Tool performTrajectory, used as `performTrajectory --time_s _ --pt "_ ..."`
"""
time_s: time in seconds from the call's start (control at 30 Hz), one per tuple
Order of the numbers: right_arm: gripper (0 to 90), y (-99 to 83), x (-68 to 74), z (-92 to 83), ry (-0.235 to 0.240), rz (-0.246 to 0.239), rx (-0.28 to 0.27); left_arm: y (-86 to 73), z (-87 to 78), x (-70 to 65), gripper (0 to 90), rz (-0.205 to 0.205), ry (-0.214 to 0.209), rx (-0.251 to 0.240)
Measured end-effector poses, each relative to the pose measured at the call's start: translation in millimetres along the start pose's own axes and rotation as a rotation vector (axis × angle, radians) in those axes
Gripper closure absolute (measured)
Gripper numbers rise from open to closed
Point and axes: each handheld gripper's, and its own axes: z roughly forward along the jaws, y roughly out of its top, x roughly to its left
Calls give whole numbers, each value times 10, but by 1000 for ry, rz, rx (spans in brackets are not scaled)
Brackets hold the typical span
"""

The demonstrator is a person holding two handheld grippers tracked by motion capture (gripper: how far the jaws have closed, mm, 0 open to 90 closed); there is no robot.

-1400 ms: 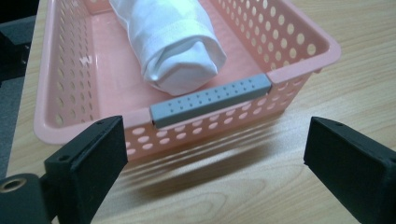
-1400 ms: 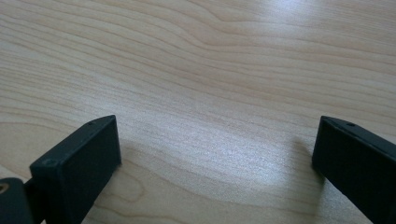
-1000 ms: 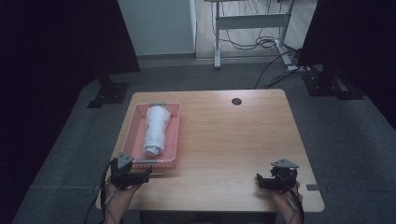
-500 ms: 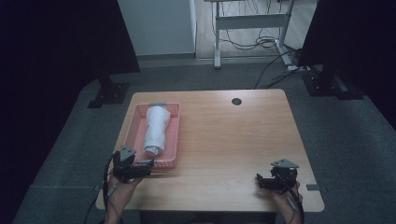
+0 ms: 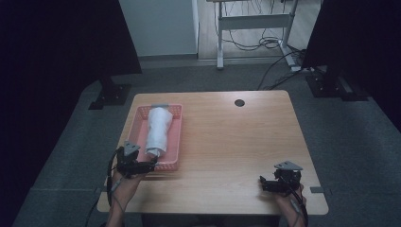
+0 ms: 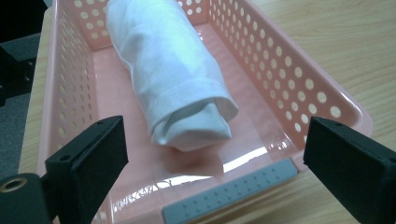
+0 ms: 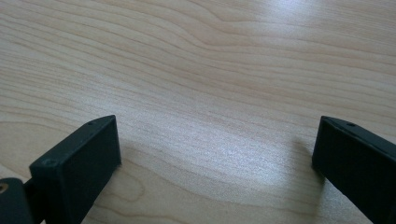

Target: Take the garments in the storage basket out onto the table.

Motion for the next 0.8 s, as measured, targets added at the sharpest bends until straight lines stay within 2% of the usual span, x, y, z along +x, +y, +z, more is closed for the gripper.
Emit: performTrajectory --time_s 0.3,0.8 --pt "9 0 0 0 0 0 0 99 108 -4 64 17 -6 4" --pt "9 -1 -1 0 2 -1 -1 265 298 6 64 25 -3 -16"
